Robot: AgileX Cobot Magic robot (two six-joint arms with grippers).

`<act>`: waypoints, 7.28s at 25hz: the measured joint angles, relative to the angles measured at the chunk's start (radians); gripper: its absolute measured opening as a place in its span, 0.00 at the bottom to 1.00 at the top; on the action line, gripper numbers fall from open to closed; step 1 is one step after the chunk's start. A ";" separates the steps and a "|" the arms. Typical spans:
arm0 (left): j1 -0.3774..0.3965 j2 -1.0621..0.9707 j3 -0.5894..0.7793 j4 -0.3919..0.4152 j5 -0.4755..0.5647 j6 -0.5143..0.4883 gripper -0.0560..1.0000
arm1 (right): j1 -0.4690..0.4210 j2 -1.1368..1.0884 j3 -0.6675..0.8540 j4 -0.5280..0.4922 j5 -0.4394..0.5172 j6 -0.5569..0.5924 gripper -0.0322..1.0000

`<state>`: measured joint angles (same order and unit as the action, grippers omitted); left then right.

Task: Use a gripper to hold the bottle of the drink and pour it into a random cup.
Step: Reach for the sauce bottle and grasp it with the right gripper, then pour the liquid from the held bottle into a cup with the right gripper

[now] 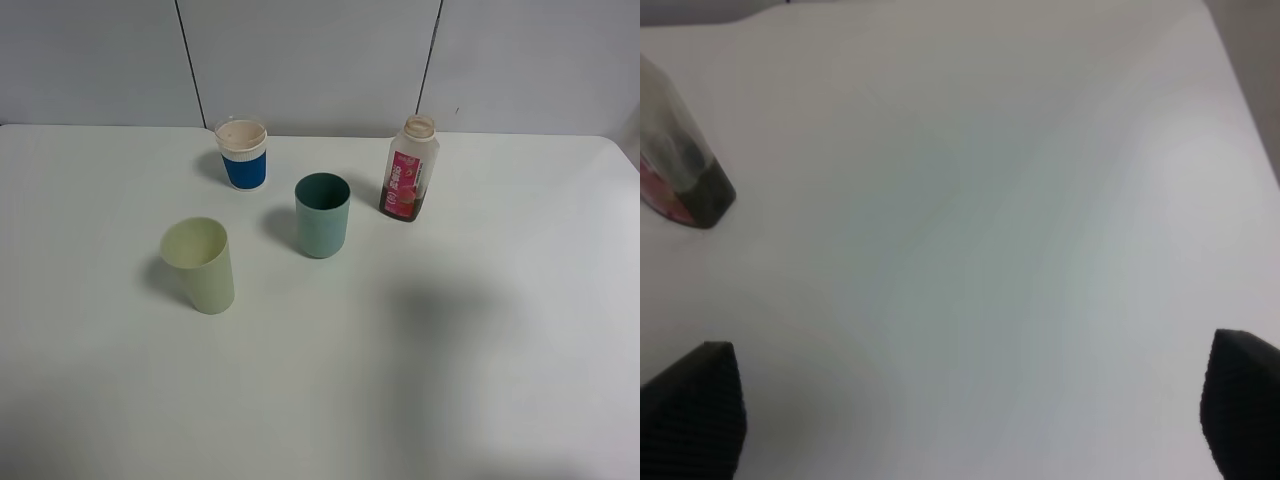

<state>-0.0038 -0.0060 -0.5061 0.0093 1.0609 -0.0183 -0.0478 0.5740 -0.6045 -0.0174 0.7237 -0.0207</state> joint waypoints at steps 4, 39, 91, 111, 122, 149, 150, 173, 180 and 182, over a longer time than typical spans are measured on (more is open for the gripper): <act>0.000 0.000 0.000 0.000 0.000 0.000 0.93 | 0.000 0.112 0.000 0.000 -0.060 -0.011 0.90; 0.000 0.000 0.000 0.000 0.000 0.000 0.93 | 0.152 1.125 0.007 -0.305 -0.894 0.070 0.90; 0.000 0.000 0.000 0.000 0.000 0.000 0.93 | 0.153 1.441 -0.240 -0.820 -1.468 0.223 0.38; 0.000 0.000 0.000 0.000 0.000 0.000 0.93 | 0.153 1.384 -0.240 -0.823 -1.407 0.252 0.38; 0.000 0.000 0.000 0.000 0.000 0.000 0.93 | 0.219 1.297 -0.239 -0.821 -1.326 0.265 0.38; 0.000 0.000 0.000 0.000 0.000 0.000 0.93 | 0.495 1.263 -0.416 -0.831 -0.906 -0.085 0.38; 0.000 0.000 0.000 0.000 0.000 0.000 0.93 | 0.498 1.262 -0.416 -0.831 -0.897 -0.114 0.38; 0.000 0.000 0.000 0.000 0.000 0.000 0.93 | 0.564 1.242 -0.447 -0.847 -0.717 -0.421 0.38; 0.000 0.000 0.000 0.000 0.000 0.000 0.93 | 0.581 1.242 -0.447 -0.847 -0.698 -0.497 0.38; 0.000 0.000 0.000 0.000 0.000 0.000 0.93 | 0.585 1.242 -0.447 -0.847 -0.683 -0.504 0.38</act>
<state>-0.0038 -0.0060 -0.5061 0.0093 1.0609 -0.0183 0.5368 1.8155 -1.0516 -0.8642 0.0408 -0.5246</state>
